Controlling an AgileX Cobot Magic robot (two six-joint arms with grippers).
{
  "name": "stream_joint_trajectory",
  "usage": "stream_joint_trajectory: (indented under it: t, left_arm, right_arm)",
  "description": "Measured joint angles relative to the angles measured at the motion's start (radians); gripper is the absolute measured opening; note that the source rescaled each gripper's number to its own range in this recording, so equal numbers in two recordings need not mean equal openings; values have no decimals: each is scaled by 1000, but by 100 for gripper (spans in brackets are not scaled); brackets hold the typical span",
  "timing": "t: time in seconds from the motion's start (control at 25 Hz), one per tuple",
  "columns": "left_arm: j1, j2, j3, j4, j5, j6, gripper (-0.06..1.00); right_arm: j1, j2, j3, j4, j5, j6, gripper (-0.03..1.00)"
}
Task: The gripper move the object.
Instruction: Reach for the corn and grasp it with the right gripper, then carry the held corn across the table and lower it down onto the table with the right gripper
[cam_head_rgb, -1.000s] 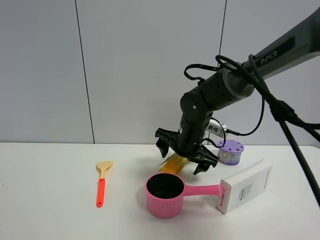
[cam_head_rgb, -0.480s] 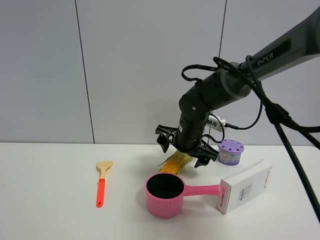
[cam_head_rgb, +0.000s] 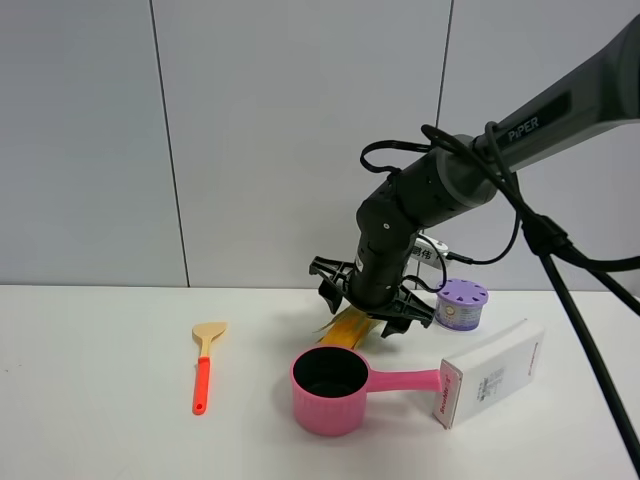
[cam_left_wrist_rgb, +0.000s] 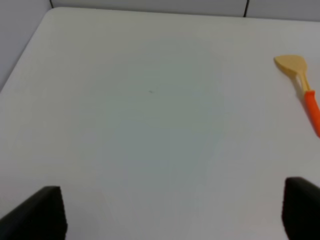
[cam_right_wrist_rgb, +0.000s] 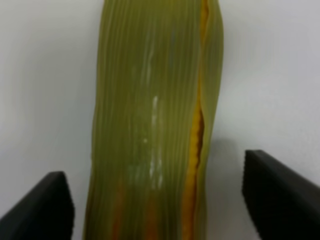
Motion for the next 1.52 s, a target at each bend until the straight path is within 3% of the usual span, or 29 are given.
stream_joint_trajectory:
  t: [0.08, 0.16, 0.2, 0.56, 0.92, 1.24, 1.52]
  left_arm:
    - [0, 0, 0, 0, 0, 0, 100]
    - [0, 0, 0, 0, 0, 0, 100]
    - [0, 0, 0, 0, 0, 0, 100]
    - [0, 0, 0, 0, 0, 0, 100]
    - [0, 0, 0, 0, 0, 0, 100]
    - [0, 0, 0, 0, 0, 0, 100]
    - [0, 0, 0, 0, 0, 0, 100]
  right_arm:
    - [0, 0, 0, -14, 1, 0, 29]
    - [0, 0, 0, -39, 1, 0, 3]
    - [0, 0, 0, -50, 1, -2, 0]
    - [0, 0, 0, -59, -13, -52, 0]
    - [2, -144, 0, -56, -135, -146, 0]
    - [87, -354, 0, 15, -153, -416, 0]
    - [215, -476, 0, 237, -113, -793, 0]
